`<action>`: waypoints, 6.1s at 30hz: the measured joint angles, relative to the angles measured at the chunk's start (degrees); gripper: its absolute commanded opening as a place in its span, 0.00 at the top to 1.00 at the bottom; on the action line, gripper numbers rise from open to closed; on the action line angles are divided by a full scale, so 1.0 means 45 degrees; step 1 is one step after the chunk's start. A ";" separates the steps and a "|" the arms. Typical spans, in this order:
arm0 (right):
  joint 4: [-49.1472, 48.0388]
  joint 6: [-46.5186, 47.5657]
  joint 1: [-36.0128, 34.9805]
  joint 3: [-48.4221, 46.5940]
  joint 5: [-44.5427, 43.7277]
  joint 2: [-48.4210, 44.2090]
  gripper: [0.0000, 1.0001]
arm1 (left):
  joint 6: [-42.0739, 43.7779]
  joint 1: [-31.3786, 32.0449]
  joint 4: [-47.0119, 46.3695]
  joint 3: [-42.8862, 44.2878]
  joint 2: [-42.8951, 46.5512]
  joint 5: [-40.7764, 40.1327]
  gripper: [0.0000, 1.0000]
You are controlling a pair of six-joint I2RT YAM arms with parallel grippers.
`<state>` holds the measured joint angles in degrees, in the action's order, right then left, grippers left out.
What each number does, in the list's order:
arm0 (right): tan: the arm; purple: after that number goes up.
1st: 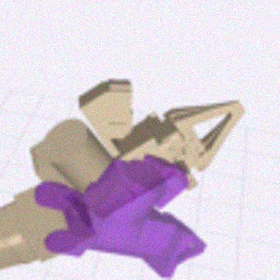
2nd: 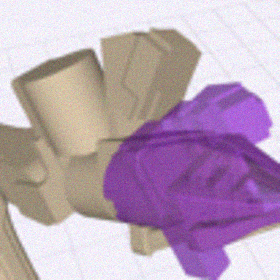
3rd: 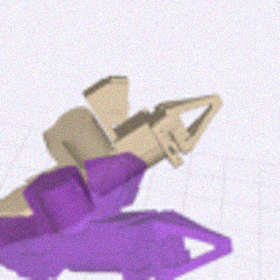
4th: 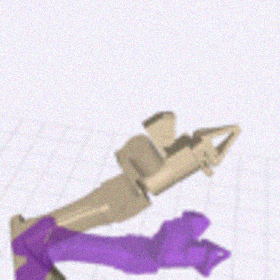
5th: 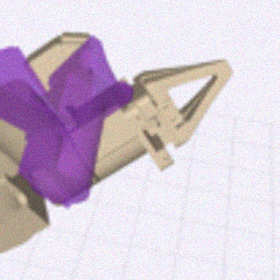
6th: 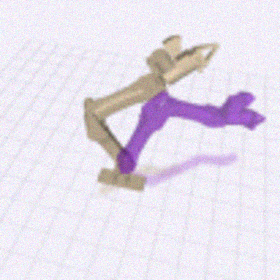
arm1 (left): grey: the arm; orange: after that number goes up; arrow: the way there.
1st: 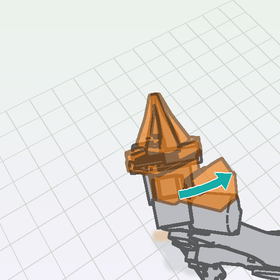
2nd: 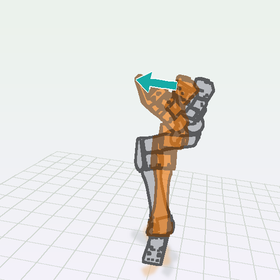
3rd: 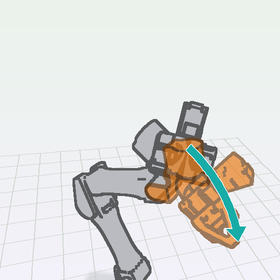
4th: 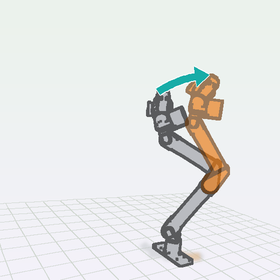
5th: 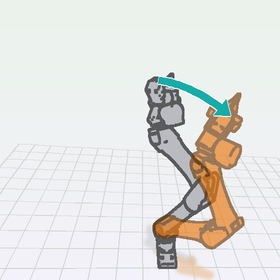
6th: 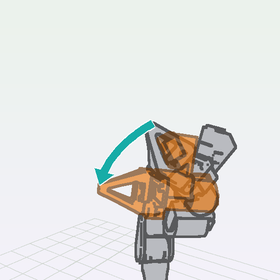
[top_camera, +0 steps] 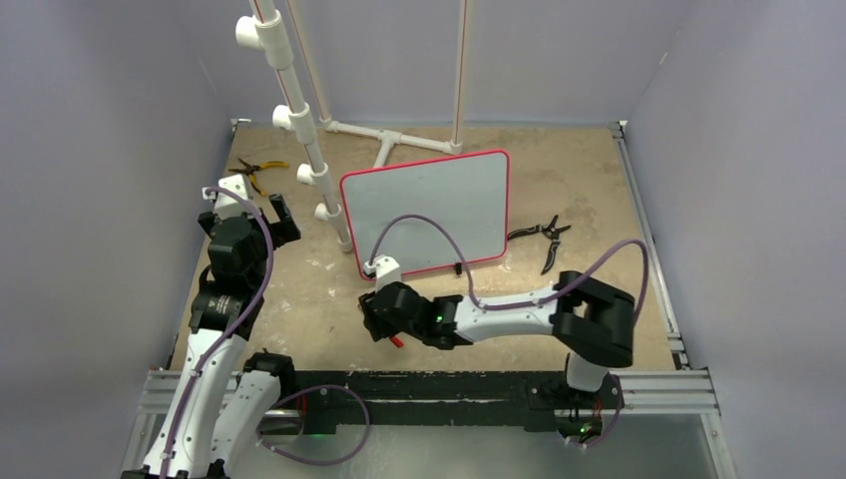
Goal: Write a sentence on the whiteboard
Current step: Pick up the whiteboard marker at the center of the board, then open the whiteboard marker, then place the pen cap at the center of the board.
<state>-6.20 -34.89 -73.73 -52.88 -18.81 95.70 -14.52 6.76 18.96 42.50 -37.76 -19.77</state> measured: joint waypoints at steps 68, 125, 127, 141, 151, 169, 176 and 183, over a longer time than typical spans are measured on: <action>-0.5688 0.0651 0.2560 0.1239 -0.1486 -0.6785 1.00 | -0.4182 0.7159 -0.3628 0.0539 -0.1700 0.9219 0.26; -0.1481 0.0743 0.3555 -0.0029 0.0957 -0.7451 1.00 | -0.1520 0.9530 -0.4648 -0.0044 -0.3031 0.7082 0.66; -0.1481 0.0777 0.3555 -0.0029 0.0962 -0.7451 1.00 | -0.1477 0.9530 -0.4571 -0.0044 -0.3123 0.7247 0.64; -0.1360 0.1054 0.3483 -0.0029 0.0452 -0.7567 1.00 | -0.1141 0.9505 -0.4823 -0.0262 -0.3167 0.7305 1.00; 0.0481 0.1336 0.4493 -0.0792 0.1443 -0.7718 1.00 | -0.0330 0.9700 -0.5581 -0.0311 -0.3784 0.6970 1.00; -0.0243 0.2584 0.5887 -0.2093 -0.1103 -1.0355 1.00 | 0.1146 0.9874 -0.2531 -0.0685 -0.4522 0.7674 1.00; -0.0398 0.3007 0.5887 -0.1651 -0.1603 -1.0724 1.00 | 0.0801 0.9874 -0.2152 -0.0607 -0.5260 0.6994 1.00; -0.0486 0.3118 0.5892 -0.0379 -0.2288 -1.1565 1.00 | -0.0981 0.9870 -0.2021 -0.1064 -0.6207 0.5299 1.00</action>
<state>-8.38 -20.86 -47.22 -54.59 -29.10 43.66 -18.94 51.18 9.87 37.71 -65.69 4.08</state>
